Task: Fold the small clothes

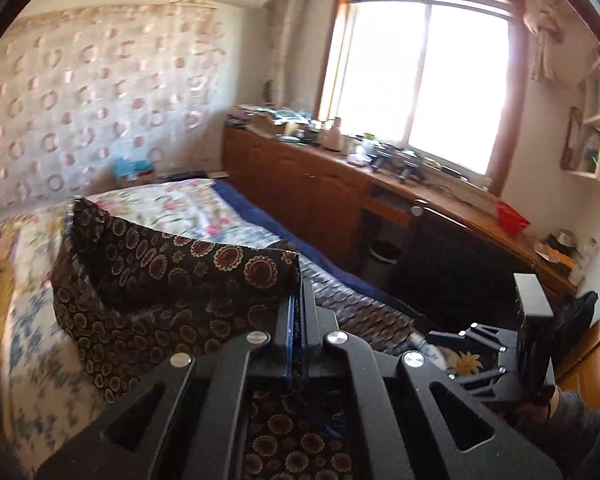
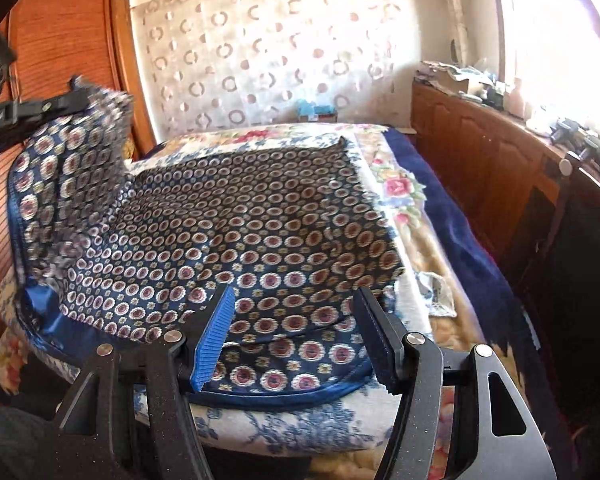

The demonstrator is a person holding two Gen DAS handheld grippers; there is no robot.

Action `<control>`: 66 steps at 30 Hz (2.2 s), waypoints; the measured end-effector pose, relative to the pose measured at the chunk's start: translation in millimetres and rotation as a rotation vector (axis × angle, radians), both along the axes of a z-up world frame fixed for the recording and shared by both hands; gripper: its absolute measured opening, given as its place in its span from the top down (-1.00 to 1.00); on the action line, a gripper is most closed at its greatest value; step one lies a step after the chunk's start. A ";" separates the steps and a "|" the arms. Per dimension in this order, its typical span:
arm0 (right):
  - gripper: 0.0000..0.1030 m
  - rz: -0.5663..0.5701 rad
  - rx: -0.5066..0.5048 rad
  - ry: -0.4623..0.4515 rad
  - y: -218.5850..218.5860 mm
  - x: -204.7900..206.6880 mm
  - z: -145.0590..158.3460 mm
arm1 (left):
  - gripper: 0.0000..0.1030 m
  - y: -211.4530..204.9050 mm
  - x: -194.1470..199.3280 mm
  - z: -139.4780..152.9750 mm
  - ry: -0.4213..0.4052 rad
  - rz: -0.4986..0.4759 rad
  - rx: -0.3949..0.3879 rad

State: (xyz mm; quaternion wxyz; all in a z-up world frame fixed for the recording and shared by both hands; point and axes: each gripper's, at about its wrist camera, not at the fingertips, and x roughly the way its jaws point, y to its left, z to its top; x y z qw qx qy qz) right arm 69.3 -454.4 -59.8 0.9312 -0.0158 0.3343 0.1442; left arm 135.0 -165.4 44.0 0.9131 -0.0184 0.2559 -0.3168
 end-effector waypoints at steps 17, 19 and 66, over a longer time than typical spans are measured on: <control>-0.23 -0.014 0.038 -0.006 -18.3 5.1 8.3 | 0.24 -45.5 21.2 -17.6 0.105 -0.068 0.081; -0.22 -0.015 0.031 -0.005 -16.5 8.9 7.2 | 0.21 -34.7 16.4 -20.2 0.102 -0.043 0.098; 0.96 0.119 -0.099 0.101 93.0 251.7 28.2 | 0.20 87.1 -22.7 -89.1 0.205 0.178 0.100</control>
